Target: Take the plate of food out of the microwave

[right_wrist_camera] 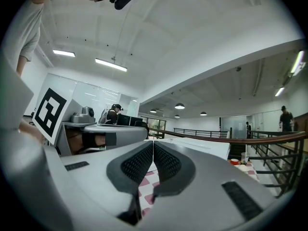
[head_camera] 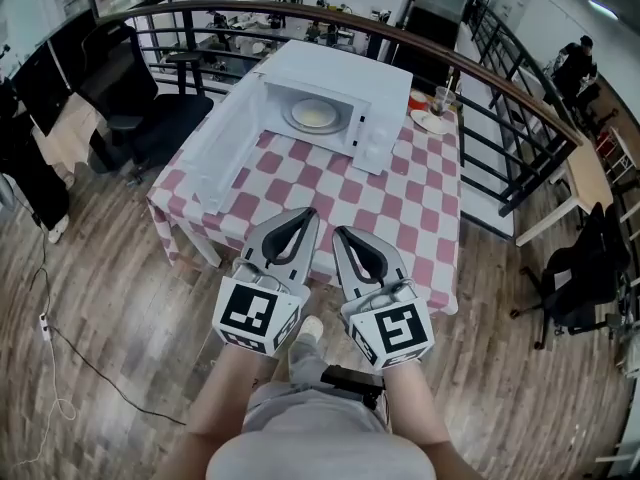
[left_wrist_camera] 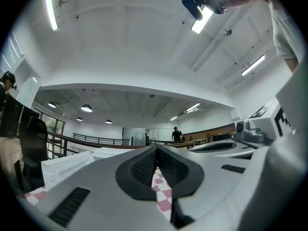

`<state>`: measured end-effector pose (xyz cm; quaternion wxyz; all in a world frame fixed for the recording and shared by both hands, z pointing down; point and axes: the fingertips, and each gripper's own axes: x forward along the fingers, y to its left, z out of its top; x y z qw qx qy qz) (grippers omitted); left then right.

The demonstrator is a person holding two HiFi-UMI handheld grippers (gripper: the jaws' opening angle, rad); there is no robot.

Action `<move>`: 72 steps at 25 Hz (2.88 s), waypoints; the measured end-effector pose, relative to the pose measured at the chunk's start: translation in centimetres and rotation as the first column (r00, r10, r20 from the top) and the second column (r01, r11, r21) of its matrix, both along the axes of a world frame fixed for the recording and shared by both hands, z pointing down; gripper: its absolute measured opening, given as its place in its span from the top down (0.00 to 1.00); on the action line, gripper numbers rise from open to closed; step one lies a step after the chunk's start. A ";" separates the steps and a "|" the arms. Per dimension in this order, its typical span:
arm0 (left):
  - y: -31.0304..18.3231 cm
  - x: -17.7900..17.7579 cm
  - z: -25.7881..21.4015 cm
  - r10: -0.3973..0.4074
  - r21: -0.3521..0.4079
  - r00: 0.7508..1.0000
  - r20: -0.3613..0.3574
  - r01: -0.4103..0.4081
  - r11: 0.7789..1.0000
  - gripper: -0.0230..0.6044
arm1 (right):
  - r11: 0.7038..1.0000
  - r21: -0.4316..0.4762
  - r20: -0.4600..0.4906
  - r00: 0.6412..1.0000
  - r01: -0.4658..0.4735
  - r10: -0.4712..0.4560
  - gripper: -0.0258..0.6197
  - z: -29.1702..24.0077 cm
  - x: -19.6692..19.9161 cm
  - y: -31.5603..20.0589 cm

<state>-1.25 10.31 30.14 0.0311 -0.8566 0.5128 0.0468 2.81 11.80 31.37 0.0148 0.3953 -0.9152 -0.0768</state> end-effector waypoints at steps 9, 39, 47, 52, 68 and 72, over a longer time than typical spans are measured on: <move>-8.0 -0.6 0.2 -0.016 -0.020 1.000 0.002 0.016 1.000 0.96 | 1.000 -0.010 0.000 1.000 0.015 -0.015 0.92 -0.1 -0.6 -8.1; -26.1 -2.0 5.6 0.000 -0.147 1.000 0.017 0.002 0.989 0.57 | 0.997 -0.073 -0.006 0.999 0.034 -0.034 0.92 2.7 -1.2 -25.5; -29.9 -3.7 9.8 0.010 -0.283 0.999 -0.036 -0.020 0.959 0.59 | 0.993 -0.114 -0.012 1.000 -0.003 0.001 0.92 3.9 -2.1 -28.1; -32.6 -4.9 11.8 0.015 -0.355 0.997 -0.080 -0.042 0.934 0.59 | 0.990 -0.138 -0.025 0.999 -0.027 0.023 0.92 5.0 -3.1 -30.2; -40.5 -8.0 21.6 -0.261 -0.658 0.832 -0.490 -0.157 0.736 0.53 | 0.965 -0.252 -0.088 0.994 -0.079 0.058 0.92 10.8 -4.8 -33.9; -41.8 -8.5 24.0 -0.390 -0.694 0.669 -0.632 -0.264 0.670 0.53 | 0.960 -0.268 -0.099 0.994 -0.075 0.050 0.92 11.6 -5.2 -34.3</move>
